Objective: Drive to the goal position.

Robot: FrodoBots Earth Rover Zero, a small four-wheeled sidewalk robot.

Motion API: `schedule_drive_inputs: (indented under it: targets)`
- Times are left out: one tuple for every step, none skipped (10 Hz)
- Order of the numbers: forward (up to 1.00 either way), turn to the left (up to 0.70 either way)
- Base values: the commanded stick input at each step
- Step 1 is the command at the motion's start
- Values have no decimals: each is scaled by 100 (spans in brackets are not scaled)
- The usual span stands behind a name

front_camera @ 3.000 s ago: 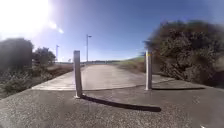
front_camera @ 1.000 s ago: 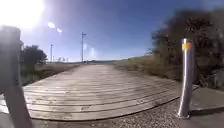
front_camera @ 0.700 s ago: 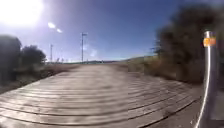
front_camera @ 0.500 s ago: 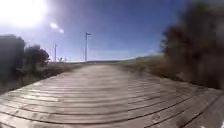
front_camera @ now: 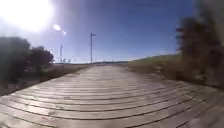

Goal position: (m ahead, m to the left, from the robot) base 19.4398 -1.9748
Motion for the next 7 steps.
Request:
schedule_drive_inputs:
  targets:
    - [100, 3]
    - [100, 9]
    - [100, 26]
    - [100, 30]
    - [100, 12]
    - [100, 0]
    - [100, 0]
